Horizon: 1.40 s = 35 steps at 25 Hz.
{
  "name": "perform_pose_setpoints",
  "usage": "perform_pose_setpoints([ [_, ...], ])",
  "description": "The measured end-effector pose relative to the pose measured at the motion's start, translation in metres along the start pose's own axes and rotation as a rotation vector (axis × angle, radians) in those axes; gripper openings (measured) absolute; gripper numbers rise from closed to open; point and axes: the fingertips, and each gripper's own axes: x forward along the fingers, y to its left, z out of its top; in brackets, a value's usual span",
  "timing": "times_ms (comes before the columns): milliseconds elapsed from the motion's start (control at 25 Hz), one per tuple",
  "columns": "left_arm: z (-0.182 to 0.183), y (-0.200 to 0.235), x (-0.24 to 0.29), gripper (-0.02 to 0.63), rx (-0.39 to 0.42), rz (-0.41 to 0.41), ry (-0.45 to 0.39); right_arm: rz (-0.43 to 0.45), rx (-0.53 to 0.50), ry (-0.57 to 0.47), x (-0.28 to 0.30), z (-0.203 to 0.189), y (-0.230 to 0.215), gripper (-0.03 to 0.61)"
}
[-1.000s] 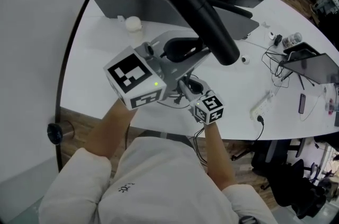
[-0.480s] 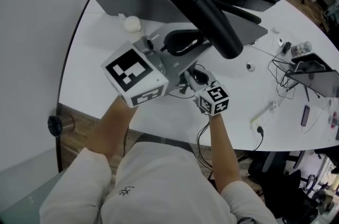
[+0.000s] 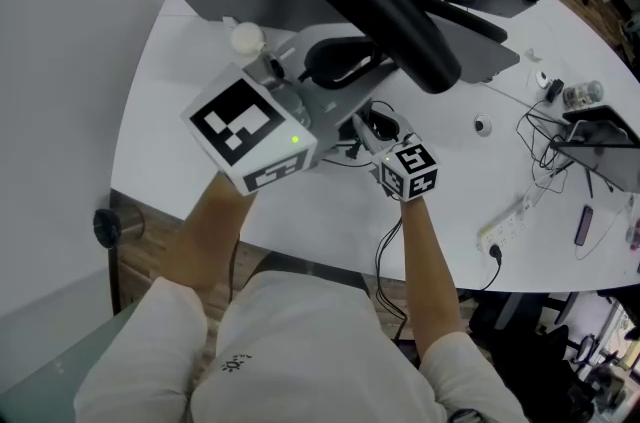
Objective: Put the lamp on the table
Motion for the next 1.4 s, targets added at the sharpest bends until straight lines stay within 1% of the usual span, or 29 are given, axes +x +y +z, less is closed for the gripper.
perform_pose_setpoints([
  [160,-0.008,0.009,0.007,0.03,-0.004,0.009,0.008,0.0,-0.016,0.006,0.007,-0.003,-0.016,0.064],
  [440,-0.02,0.028,0.014,0.029,0.013,0.028,0.022,-0.001,-0.032,-0.002,0.023,-0.003,-0.038,0.067],
  [840,-0.026,0.052,0.018,0.028,0.048,0.046,0.039,0.015,-0.059,-0.01,0.05,0.002,-0.055,0.067],
  [1040,-0.032,0.066,0.019,0.028,0.051,0.057,0.048,0.012,-0.061,-0.006,0.062,0.001,-0.063,0.067],
  [1400,-0.046,0.086,0.018,0.028,0.033,0.071,0.049,0.012,-0.047,-0.005,0.079,-0.008,-0.067,0.067],
])
